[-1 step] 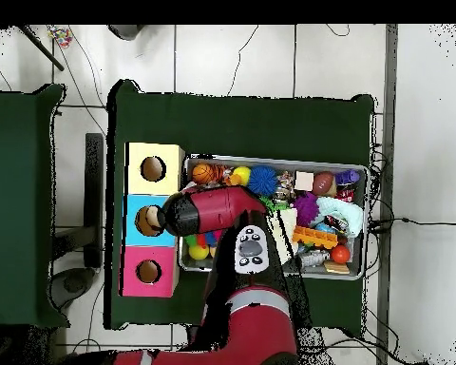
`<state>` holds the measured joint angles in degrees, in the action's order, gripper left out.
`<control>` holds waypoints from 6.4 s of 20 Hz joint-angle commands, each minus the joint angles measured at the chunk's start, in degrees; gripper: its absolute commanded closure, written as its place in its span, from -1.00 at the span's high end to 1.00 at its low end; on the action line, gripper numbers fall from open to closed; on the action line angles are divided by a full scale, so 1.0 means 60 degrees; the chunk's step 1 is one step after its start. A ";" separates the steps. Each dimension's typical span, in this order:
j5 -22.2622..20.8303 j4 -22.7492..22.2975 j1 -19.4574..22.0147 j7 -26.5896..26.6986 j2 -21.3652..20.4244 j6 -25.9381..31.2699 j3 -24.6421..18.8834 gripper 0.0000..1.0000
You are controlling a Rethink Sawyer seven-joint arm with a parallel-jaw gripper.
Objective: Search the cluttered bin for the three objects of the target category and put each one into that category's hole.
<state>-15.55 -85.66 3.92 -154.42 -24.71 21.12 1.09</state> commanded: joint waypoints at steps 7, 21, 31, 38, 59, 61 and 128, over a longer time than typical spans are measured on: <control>-0.0057 -0.0482 0.0211 -0.0074 0.0244 -0.0494 -0.0568 -1.00; 0.0441 -0.1602 0.0284 0.0424 -0.2366 0.1313 -0.0786 -1.00; 0.0471 -0.1974 0.0439 0.0659 -0.3183 0.2003 -0.0770 -1.00; 0.0586 -0.2066 0.0291 0.0368 -0.3590 0.2345 -0.0582 -1.00; 0.0911 -0.2208 -0.0549 -0.0766 -0.3172 0.1829 -0.0015 -1.00; 0.0957 -0.2250 -0.0749 -0.0874 -0.3180 0.1757 0.0017 -1.00; 0.0683 -0.2691 -0.1896 -0.0470 -0.3663 0.2082 0.0253 -1.00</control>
<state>-13.11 -104.62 -7.35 -154.42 -49.38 28.02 4.41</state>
